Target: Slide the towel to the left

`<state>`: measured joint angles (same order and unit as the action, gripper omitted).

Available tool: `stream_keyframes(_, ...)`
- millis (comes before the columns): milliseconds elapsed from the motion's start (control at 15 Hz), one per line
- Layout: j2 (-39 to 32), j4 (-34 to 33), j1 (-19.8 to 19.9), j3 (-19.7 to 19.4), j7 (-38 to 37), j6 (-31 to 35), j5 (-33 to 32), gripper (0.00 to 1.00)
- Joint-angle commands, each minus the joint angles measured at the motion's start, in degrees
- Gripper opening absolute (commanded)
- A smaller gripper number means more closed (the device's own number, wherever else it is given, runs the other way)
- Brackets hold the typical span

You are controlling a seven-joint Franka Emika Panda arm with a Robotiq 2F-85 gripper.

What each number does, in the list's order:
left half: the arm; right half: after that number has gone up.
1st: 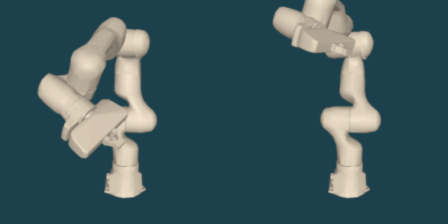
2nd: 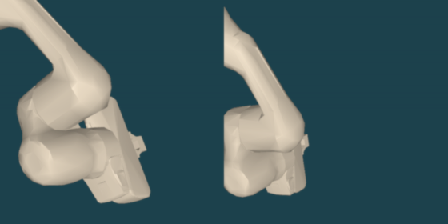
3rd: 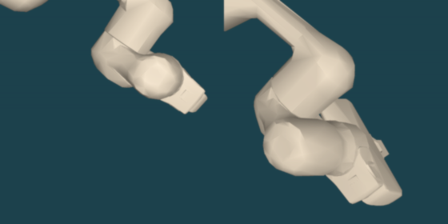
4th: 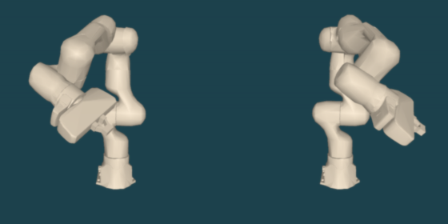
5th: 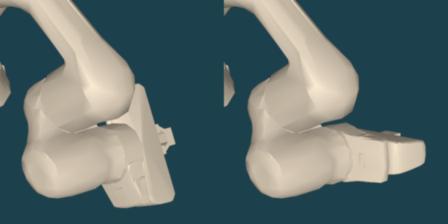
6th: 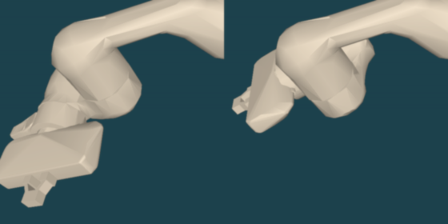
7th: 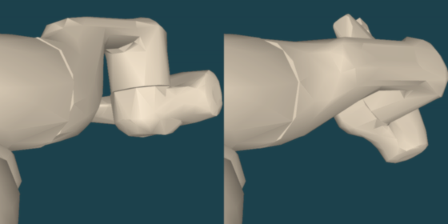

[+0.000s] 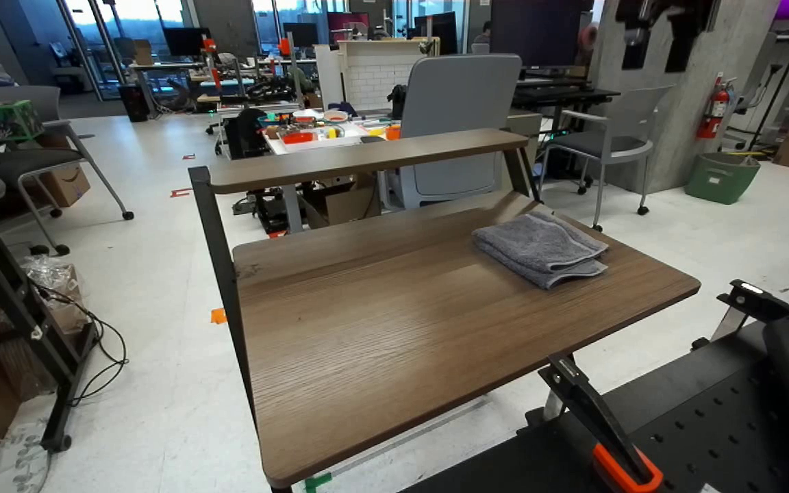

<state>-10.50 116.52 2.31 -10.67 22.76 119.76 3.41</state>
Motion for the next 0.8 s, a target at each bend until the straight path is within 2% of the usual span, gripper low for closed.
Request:
stream_keyframes(0, -9.0, -4.5, 3.5, 3.7, 1.8, 1.8, 2.9, 1.00)
stream_keyframes(267, -17.6, -8.7, 5.0, 6.1, 0.1, 2.5, 2.4, 1.00)
stream_keyframes(733, -31.5, -20.2, 5.4, 6.9, -5.3, 0.7, 0.1, 1.00)
